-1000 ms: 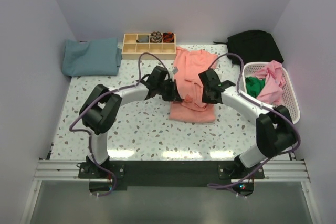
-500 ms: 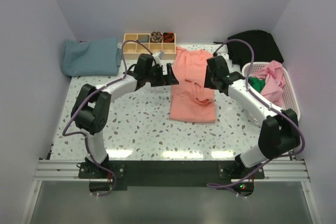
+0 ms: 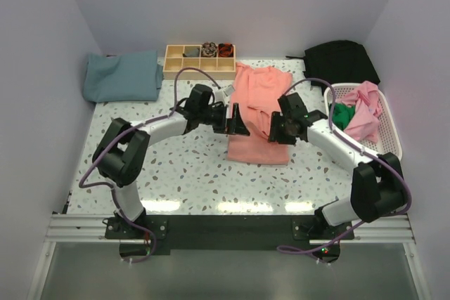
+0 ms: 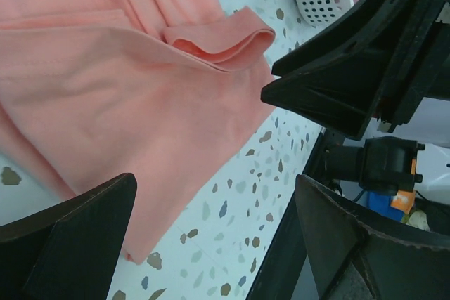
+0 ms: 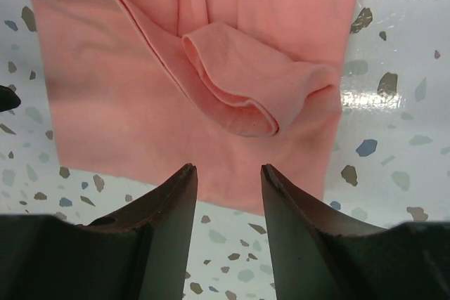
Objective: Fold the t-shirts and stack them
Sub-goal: Fold the folded rectangular tshirt in 1/3 of the way
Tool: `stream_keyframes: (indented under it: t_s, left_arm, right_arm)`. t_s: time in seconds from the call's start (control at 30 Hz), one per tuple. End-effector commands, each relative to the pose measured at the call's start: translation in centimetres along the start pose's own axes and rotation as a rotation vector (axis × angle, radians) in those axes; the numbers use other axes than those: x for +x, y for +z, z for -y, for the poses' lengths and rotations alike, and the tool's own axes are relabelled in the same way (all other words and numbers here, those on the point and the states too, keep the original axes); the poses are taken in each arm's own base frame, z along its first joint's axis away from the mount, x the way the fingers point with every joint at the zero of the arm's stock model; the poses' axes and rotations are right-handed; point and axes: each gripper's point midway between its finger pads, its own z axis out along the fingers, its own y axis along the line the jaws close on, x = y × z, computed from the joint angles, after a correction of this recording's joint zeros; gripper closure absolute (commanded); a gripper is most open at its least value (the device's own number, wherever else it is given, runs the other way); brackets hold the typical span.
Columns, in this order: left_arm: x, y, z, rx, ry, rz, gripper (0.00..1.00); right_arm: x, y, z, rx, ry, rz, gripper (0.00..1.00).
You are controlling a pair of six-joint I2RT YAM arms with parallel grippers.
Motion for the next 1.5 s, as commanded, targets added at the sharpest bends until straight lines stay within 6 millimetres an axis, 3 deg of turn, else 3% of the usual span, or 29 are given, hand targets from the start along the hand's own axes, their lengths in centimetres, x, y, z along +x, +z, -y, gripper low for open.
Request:
stream_keyframes:
  t_s: [0.0,0.2,0.37,0.43,0.6,0.73,0.97,1.13,1.3,1.37,1.47]
  left_arm:
    - [-0.2,0.7,1.9,0.107,0.031,-0.015,0.0]
    - [-0.3,1.8,1.1,0.116,0.013,-0.025,0.0]
    - [-0.7,2.4,0.6,0.109,0.013,-0.018,0.0]
    - [-0.8,2.7,0.3,0.107,0.009,-0.019,0.0]
    - [-0.6,3.2,-0.6,0.085,0.0,-0.022,0.0]
    - [0.6,3.4,-2.1,0.039,-0.014,-0.044,0.0]
    - [3.0,2.7,-3.8,-0.026,-0.03,-0.064,0.0]
    - [4.4,2.3,-5.1,-0.079,-0.04,-0.079,0.0]
    - [6.7,1.8,-7.4,-0.166,-0.06,-0.11,0.0]
    - [6.9,1.6,-7.5,-0.174,-0.061,-0.103,0.0]
    - [5.4,0.9,-6.4,-0.171,-0.028,-0.043,0.0]
  right_arm:
    - [0.8,-0.9,-0.7,-0.043,0.022,-0.024,0.55]
    - [1.0,1.1,0.5,0.033,0.003,-0.043,0.55]
    - [-2.2,2.3,2.0,0.139,-0.032,0.078,0.53]
    - [-2.6,3.2,2.6,0.193,-0.065,0.061,0.53]
    - [-5.3,4.6,2.2,0.219,-0.092,0.101,0.53]
    - [-6.1,6.8,2.7,0.26,-0.098,0.081,0.53]
    - [-9.1,8.5,3.6,0.338,-0.105,0.13,0.54]
    - [-9.9,8.1,6.5,0.462,-0.076,0.139,0.54]
    - [-10.9,6.6,7.8,0.49,-0.049,0.188,0.53]
    - [-11.0,6.0,8.1,0.486,-0.038,0.206,0.52]
    - [-11.1,4.3,8.0,0.456,-0.024,0.226,0.51]
